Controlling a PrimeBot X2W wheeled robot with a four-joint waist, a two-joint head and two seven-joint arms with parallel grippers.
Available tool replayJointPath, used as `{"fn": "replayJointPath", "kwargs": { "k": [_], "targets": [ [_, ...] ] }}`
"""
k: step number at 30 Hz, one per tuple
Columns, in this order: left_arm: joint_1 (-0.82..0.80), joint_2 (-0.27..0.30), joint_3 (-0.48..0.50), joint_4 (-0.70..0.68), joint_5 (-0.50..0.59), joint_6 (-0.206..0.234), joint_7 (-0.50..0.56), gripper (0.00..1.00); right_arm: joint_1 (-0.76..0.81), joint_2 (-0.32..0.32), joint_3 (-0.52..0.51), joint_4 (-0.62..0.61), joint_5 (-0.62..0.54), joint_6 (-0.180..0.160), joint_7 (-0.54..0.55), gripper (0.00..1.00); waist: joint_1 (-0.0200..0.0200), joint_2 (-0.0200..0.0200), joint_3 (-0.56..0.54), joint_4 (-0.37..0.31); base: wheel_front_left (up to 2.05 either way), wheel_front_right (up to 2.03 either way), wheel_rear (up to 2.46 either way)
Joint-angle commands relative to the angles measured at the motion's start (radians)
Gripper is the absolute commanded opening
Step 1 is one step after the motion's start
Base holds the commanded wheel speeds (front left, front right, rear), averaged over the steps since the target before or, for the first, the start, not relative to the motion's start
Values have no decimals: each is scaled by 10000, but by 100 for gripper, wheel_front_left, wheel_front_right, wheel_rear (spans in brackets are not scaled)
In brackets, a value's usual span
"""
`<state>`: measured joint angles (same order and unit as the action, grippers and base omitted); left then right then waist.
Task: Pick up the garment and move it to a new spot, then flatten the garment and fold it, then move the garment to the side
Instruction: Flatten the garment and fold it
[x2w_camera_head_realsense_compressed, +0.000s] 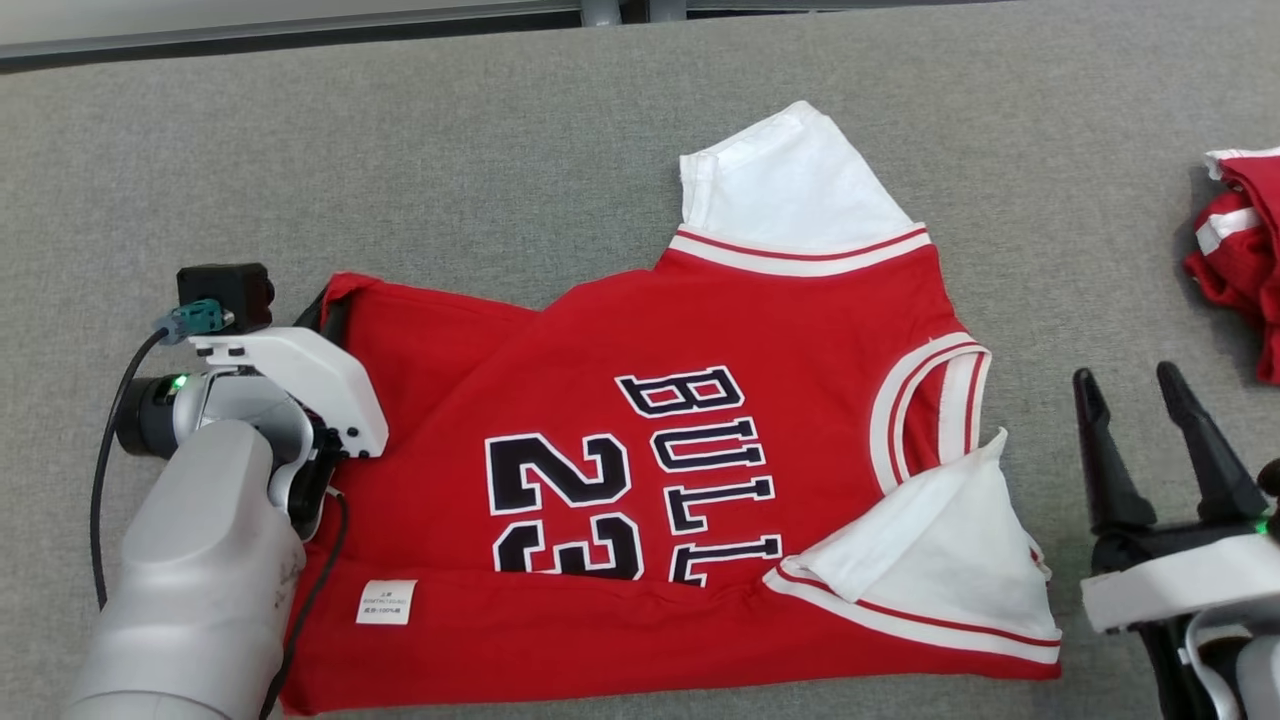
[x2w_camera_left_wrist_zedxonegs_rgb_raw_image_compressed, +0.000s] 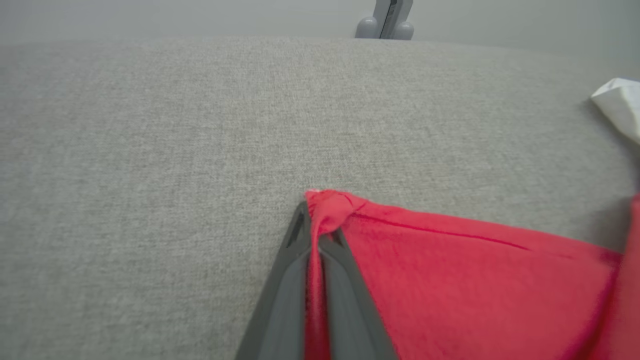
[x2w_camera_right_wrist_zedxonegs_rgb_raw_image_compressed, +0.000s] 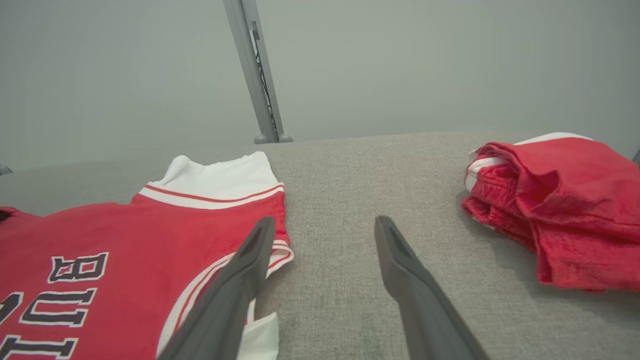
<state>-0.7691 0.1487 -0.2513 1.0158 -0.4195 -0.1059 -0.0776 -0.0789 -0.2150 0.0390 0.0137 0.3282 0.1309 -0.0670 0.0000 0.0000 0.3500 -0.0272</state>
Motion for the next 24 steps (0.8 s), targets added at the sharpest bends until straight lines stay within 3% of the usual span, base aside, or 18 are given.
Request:
{"fn": "replayJointPath", "kwargs": {
  "k": [1,9,17,24],
  "targets": [
    [-320,-22,-52,42,-13,-68,-130,0,-368,-110,-61,111,154,-3,-103,100,0,0,213,193,0,0,0],
    [-1316,-643,-446,126,-138,-163,-683,0,-3091,-1059,297,1621,725,-3,13,100,0,0,1411,1207,0,0,0],
    [-1734,-920,-1049,220,-618,-224,-1059,0,-6115,-1832,1757,4000,1237,-3,534,100,0,0,1913,2164,0,0,0],
    [-1653,-956,-2507,-393,-2106,-241,-1122,0,-8233,-2052,3355,6625,1822,-5,1416,100,0,0,1933,2586,0,0,0]
  ]
}}
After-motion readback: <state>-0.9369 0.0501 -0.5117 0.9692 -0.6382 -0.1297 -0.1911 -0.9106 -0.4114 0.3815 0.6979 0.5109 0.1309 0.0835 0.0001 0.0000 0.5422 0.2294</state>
